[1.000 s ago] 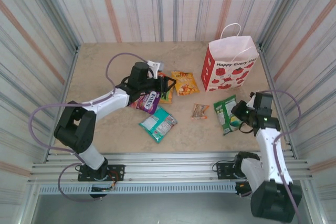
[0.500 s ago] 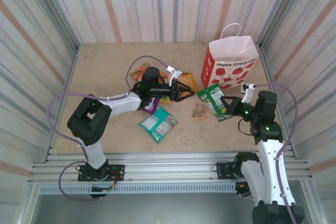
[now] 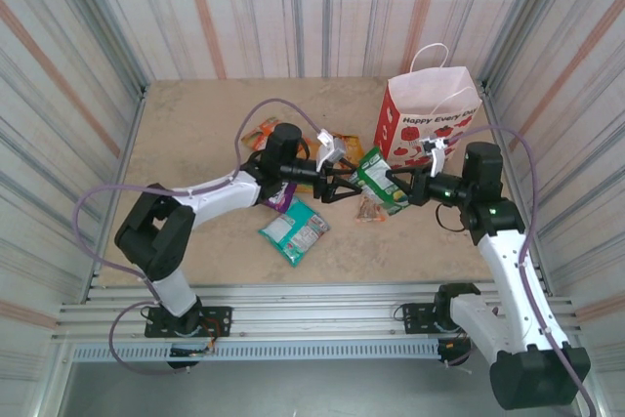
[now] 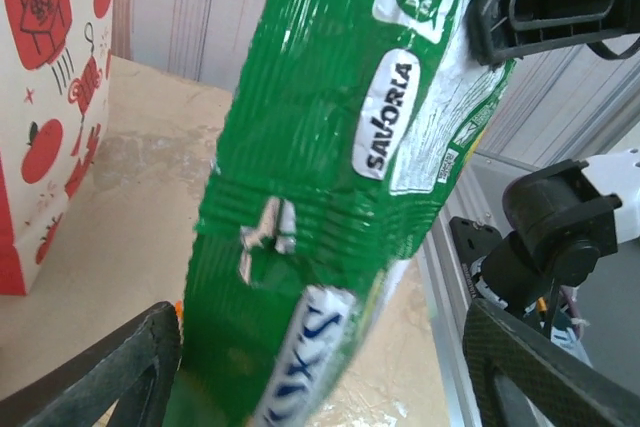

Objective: Place the snacks into the paper bag

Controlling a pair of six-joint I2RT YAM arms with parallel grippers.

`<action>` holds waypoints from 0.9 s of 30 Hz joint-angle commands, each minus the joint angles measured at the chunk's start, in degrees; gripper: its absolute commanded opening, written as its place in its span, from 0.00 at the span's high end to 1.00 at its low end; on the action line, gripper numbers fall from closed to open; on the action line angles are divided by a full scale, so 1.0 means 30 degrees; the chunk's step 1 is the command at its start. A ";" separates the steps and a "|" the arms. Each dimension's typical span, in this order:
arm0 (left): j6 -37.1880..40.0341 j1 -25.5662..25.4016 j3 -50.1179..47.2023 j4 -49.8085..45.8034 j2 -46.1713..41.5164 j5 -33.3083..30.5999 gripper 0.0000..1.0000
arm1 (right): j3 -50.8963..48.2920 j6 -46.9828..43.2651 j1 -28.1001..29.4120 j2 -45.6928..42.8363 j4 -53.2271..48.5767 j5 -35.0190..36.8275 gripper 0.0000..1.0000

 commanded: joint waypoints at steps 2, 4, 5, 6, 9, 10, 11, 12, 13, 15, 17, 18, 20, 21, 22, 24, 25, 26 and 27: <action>0.3171 0.0160 0.0586 -0.2708 -0.1665 -0.0957 0.22 | 0.1332 -0.2053 0.0282 0.0433 -0.0225 -0.1187 1.00; 0.4131 0.0160 0.0842 -0.3794 -0.1945 -0.1233 0.21 | 0.1530 -0.2320 0.0464 0.0770 -0.0242 -0.1435 1.00; 0.4560 0.0158 0.1066 -0.4313 -0.2004 -0.1232 0.22 | 0.1569 -0.2419 0.0578 0.0947 -0.0219 -0.1505 1.00; 0.4956 0.0161 0.1263 -0.4892 -0.2022 -0.1179 0.22 | 0.1706 -0.2537 0.0737 0.1112 -0.0211 -0.1542 1.00; 0.5335 0.0146 0.1551 -0.5337 -0.1956 -0.0823 0.25 | 0.1895 -0.2737 0.1207 0.1537 -0.0002 -0.1545 1.00; 0.5348 0.0145 0.1656 -0.5338 -0.1934 -0.0596 0.26 | 0.1913 -0.2731 0.1354 0.1637 0.0158 -0.1543 1.00; 0.5373 0.0161 0.1715 -0.5367 -0.1894 -0.0362 0.28 | 0.1955 -0.2753 0.1478 0.1748 0.0289 -0.1561 1.00; 0.5359 0.0146 0.1804 -0.5444 -0.1848 -0.0172 0.31 | 0.2016 -0.2794 0.1596 0.1848 0.0359 -0.1543 1.00; 0.5357 0.0132 0.1917 -0.5545 -0.1811 -0.0073 0.32 | 0.2070 -0.2870 0.1689 0.1943 0.0433 -0.1606 1.00; 0.5415 0.0131 0.2052 -0.5838 -0.1802 0.0092 0.35 | 0.2125 -0.3010 0.1783 0.2103 0.0536 -0.1650 1.00; 0.5510 0.0128 0.2169 -0.6137 -0.1828 0.0328 0.41 | 0.2244 -0.3182 0.1842 0.2259 0.0571 -0.1700 1.00; 0.5527 0.0131 0.2175 -0.6214 -0.1859 0.0445 0.46 | 0.2348 -0.3303 0.1865 0.2320 0.0539 -0.1677 1.00; 0.5538 0.0132 0.2115 -0.6171 -0.1919 0.0547 0.57 | 0.2508 -0.3439 0.1872 0.2325 0.0486 -0.1620 1.00; 0.5518 0.0132 0.2124 -0.6158 -0.1948 0.0575 0.63 | 0.2572 -0.3473 0.1872 0.2325 0.0597 -0.1621 1.00; 0.5556 0.0132 0.2165 -0.6163 -0.1935 0.0671 0.70 | 0.2563 -0.3479 0.1872 0.2325 0.0744 -0.1593 1.00; 0.5471 0.0132 0.2358 -0.6404 -0.1949 0.0731 0.74 | 0.2571 -0.3602 0.1872 0.2325 0.0930 -0.1631 1.00; 0.5401 0.0146 0.2430 -0.6448 -0.1949 0.0780 0.77 | 0.2562 -0.3692 0.1872 0.2325 0.0970 -0.1590 1.00; 0.5322 0.0161 0.2518 -0.6513 -0.1953 0.0873 0.82 | 0.2570 -0.3794 0.1868 0.2325 0.0991 -0.1550 1.00; 0.5136 0.0212 0.2591 -0.6489 -0.2000 0.0966 0.83 | 0.2542 -0.3888 0.1843 0.2325 0.1045 -0.1474 1.00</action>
